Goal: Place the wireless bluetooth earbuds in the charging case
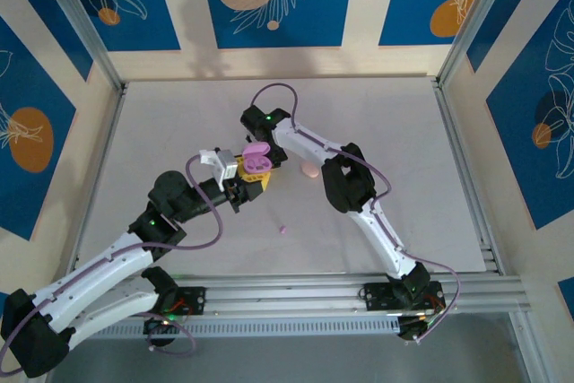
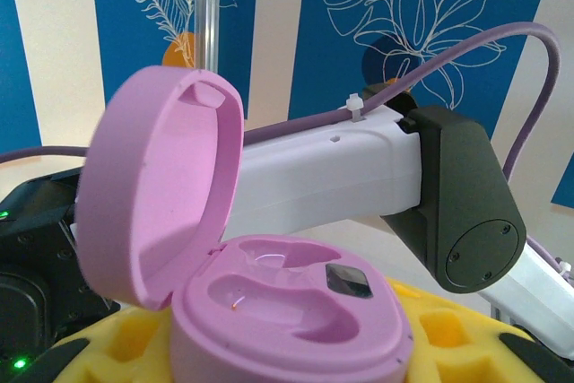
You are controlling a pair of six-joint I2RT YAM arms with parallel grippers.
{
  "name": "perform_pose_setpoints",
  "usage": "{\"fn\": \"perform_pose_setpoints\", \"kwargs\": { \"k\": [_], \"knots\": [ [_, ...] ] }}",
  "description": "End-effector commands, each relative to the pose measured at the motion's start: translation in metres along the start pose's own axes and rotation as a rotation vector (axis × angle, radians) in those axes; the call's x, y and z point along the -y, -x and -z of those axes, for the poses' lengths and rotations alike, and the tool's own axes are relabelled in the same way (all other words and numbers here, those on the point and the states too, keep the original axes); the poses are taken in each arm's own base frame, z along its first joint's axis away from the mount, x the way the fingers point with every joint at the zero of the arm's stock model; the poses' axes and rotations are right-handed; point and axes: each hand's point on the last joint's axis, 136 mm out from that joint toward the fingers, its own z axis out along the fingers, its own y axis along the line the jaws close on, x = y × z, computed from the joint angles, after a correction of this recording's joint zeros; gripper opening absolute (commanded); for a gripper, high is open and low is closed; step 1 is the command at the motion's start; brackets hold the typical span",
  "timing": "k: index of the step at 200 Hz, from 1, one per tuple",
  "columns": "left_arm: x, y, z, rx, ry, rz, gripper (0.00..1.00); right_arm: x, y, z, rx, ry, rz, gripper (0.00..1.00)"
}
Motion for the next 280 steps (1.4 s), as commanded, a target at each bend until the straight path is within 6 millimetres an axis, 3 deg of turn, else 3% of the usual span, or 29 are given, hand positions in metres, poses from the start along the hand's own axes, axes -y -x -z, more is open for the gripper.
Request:
{"fn": "perform_pose_setpoints", "kwargs": {
  "k": [1, 30, 69, 97, 118, 158, 179, 219, 280],
  "knots": [
    [0.005, 0.022, 0.001, 0.055, -0.008, -0.011, 0.21, -0.002, -0.018, -0.019, -0.084, -0.015, 0.028, 0.24],
    [0.004, 0.022, 0.002, 0.055, -0.001, -0.012, 0.21, -0.009, -0.013, -0.005, -0.072, 0.024, 0.004, 0.19],
    [0.002, 0.022, 0.003, 0.053, 0.012, -0.010, 0.21, -0.021, -0.005, 0.045, -0.012, 0.177, -0.066, 0.18],
    [0.000, 0.024, 0.004, 0.059, 0.024, -0.016, 0.20, -0.026, -0.008, 0.099, 0.051, 0.442, -0.191, 0.18],
    [-0.002, 0.025, 0.004, 0.063, 0.035, -0.021, 0.20, -0.025, -0.014, 0.150, 0.119, 0.677, -0.262, 0.18],
    [-0.004, 0.024, 0.004, 0.064, 0.049, -0.026, 0.20, -0.012, -0.046, 0.226, 0.175, 1.020, -0.292, 0.17],
    [-0.007, 0.022, 0.002, 0.060, 0.059, -0.029, 0.20, -0.009, -0.066, 0.255, 0.155, 1.161, -0.273, 0.17],
    [-0.010, 0.018, -0.001, 0.050, 0.066, -0.038, 0.20, -0.004, -0.088, 0.286, 0.118, 1.309, -0.252, 0.18],
    [-0.013, 0.008, -0.004, 0.022, 0.072, -0.040, 0.20, -0.002, -0.091, 0.296, 0.049, 1.334, -0.337, 0.18]
  ]
}}
